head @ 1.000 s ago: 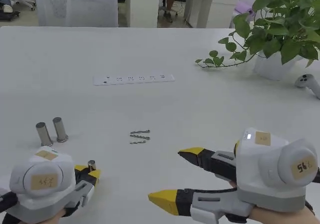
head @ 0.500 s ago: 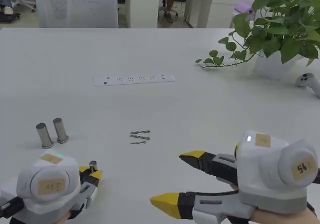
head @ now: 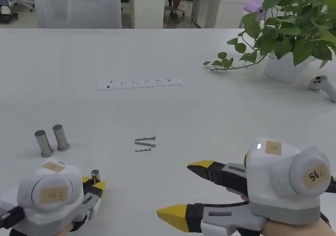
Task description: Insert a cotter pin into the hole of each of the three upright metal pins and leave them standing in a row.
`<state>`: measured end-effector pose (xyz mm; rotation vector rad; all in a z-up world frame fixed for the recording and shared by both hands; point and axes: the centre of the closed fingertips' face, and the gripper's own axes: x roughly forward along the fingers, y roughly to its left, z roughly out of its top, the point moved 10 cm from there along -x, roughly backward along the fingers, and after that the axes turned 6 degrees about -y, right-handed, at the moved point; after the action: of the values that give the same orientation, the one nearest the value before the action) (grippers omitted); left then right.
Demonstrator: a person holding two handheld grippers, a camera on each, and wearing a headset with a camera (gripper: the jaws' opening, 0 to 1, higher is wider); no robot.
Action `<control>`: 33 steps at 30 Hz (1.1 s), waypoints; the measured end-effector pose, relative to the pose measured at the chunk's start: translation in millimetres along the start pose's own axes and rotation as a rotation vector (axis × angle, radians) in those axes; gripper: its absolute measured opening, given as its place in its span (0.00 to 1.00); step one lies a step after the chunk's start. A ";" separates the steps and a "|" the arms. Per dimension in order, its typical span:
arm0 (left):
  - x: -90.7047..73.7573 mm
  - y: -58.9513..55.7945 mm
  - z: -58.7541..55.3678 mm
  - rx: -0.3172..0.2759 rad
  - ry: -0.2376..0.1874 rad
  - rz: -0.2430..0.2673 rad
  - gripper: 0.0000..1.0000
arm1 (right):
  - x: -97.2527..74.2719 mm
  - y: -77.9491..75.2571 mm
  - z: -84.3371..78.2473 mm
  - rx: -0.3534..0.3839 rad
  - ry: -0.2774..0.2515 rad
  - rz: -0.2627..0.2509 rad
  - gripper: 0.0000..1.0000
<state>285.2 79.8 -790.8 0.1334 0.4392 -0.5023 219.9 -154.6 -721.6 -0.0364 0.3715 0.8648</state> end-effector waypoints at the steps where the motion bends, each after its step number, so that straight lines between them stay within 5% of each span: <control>1: 0.2 0.2 0.1 -0.001 0.000 0.000 0.08 | -0.1 -0.2 -0.2 0.000 0.001 -0.001 0.65; 12: -0.2 1.3 0.7 0.009 0.004 -0.013 0.19 | 0.5 -2.7 0.5 0.014 -0.011 -0.012 0.65; 28: -17.4 0.2 11.0 0.055 -0.058 -0.097 0.47 | 9.6 -23.5 14.8 0.033 -0.027 0.032 0.62; 33: -26.5 2.2 18.4 -0.003 -0.100 -0.138 0.58 | 14.1 -35.2 21.7 0.036 -0.028 0.057 0.61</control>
<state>272.3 89.0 -762.6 0.0746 0.3529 -0.6407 261.2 -163.3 -710.1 0.0202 0.3629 0.9136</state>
